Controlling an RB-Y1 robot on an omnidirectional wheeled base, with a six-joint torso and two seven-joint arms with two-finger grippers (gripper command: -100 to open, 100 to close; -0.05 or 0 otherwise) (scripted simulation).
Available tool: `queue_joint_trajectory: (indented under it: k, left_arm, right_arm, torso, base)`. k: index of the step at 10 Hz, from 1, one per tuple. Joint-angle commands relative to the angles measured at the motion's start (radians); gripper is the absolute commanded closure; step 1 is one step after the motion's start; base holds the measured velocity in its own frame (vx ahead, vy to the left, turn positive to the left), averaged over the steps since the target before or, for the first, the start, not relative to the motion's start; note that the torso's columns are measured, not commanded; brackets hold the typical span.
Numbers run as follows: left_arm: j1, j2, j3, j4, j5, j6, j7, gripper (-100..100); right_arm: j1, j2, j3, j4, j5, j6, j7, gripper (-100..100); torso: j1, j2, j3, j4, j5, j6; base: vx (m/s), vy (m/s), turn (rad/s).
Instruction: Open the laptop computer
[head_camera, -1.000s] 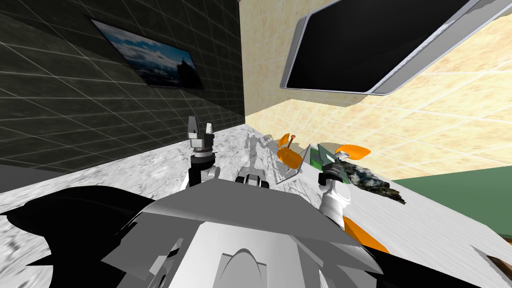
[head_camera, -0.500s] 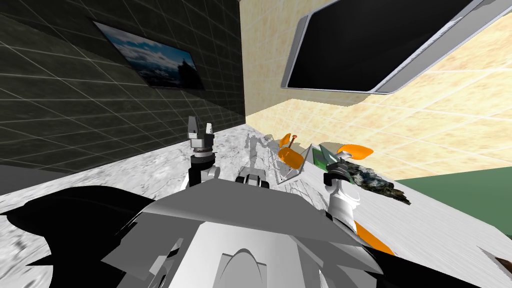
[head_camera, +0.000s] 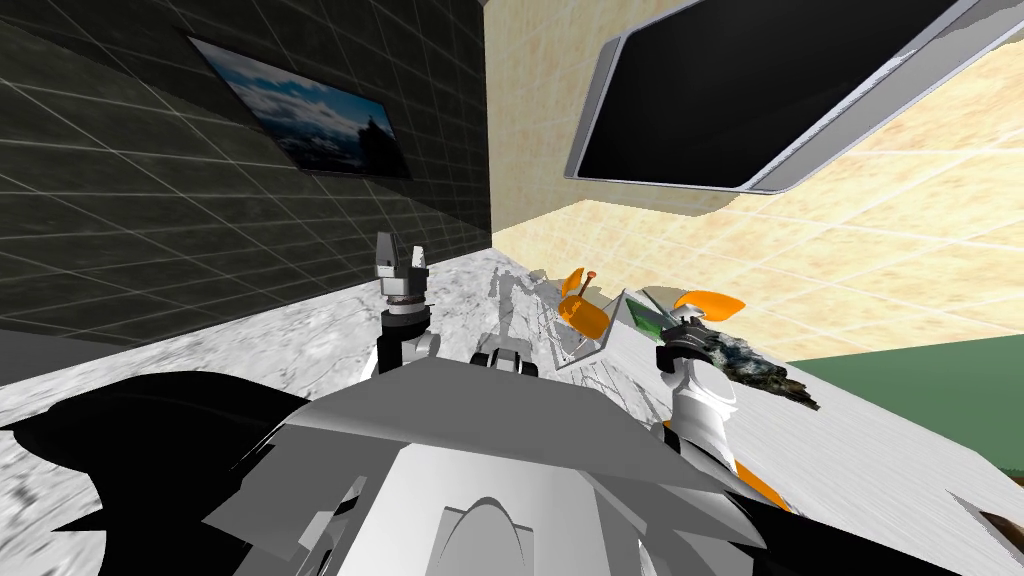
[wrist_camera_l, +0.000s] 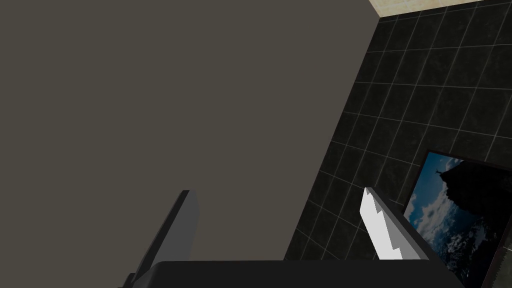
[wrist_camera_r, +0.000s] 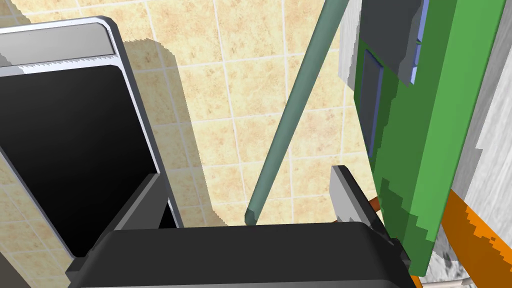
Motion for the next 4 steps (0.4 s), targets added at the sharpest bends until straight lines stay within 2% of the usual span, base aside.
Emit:
queue_joint_trajectory:
  k: [1,4]
  left_arm:
    - [0.0,0.0,0.0,0.0,0.0,0.0,0.0,0]
    - [0.0,0.0,0.0,0.0,0.0,0.0,0.0,0]
  right_arm:
    - [0.0,0.0,0.0,0.0,0.0,0.0,0.0,0]
    - [0.0,0.0,0.0,0.0,0.0,0.0,0.0,0]
  torso:
    - [0.0,0.0,0.0,0.0,0.0,0.0]
    - [0.002,0.0,0.0,0.0,0.001,0.0]
  base:
    - [0.0,0.0,0.0]
    - [0.0,0.0,0.0]
